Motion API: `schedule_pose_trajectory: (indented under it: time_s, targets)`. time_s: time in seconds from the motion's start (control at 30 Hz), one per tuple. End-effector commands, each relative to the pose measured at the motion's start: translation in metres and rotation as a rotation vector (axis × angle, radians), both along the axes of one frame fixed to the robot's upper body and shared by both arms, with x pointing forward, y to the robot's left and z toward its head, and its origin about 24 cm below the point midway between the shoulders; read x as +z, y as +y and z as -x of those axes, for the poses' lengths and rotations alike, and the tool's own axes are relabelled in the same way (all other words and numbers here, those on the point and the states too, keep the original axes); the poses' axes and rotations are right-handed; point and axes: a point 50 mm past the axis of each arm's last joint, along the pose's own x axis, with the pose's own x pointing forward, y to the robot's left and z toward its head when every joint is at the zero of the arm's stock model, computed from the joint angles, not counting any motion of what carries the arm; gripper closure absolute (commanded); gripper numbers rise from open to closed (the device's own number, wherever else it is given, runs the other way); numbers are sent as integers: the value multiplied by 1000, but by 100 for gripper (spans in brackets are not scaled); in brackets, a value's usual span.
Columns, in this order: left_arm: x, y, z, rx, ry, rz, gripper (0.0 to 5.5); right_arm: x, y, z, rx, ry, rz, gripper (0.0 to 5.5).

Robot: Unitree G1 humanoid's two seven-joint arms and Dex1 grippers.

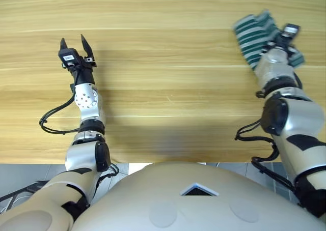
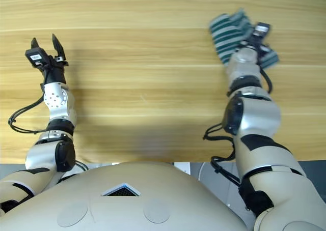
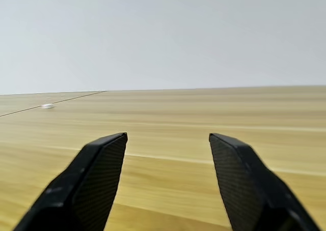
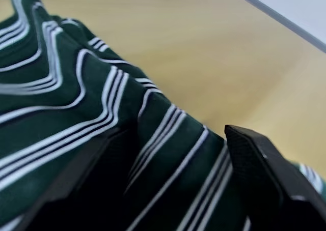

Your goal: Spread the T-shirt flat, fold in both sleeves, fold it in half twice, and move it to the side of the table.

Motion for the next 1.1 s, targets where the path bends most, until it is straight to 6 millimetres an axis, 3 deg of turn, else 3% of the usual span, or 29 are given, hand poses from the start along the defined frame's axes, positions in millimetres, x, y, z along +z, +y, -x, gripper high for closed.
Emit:
schedule_pose_trajectory:
  time_s: [0.03,0.1,0.23,0.37,0.47,0.53,0.6,0.67,0.73,0.8,0.93,1.1]
  targets:
    - [-6,8,12,52,6,-1,251,-5,-27,29,-266,3,15,227]
    - [-8,10,19,68,10,-5,251,-3,-35,36,-329,-3,41,227]
    - [-12,16,30,105,14,-15,251,2,-32,29,-324,-51,38,227]
    - [-13,16,35,114,16,-29,251,31,-36,12,-252,-181,165,227]
    - [-10,-1,22,34,5,-17,251,75,-11,-20,14,-436,399,227]
    - [-7,-17,13,-29,-14,8,251,86,17,-33,240,-555,481,227]
    - [-4,-39,6,-121,-32,0,251,80,56,-40,479,-618,499,227]
    - [-3,-63,2,-206,-35,-2,251,57,111,-39,754,-646,450,227]
    - [-5,-92,1,-277,-27,-24,251,25,171,-22,999,-650,351,227]
    - [-7,-117,3,-313,-28,-142,251,0,205,-1,1106,-626,273,227]
    - [-20,-134,12,-300,15,-188,251,-15,224,21,1131,-623,284,227]
    - [-33,-141,27,-330,52,-33,227,-29,231,44,1125,-599,320,227]
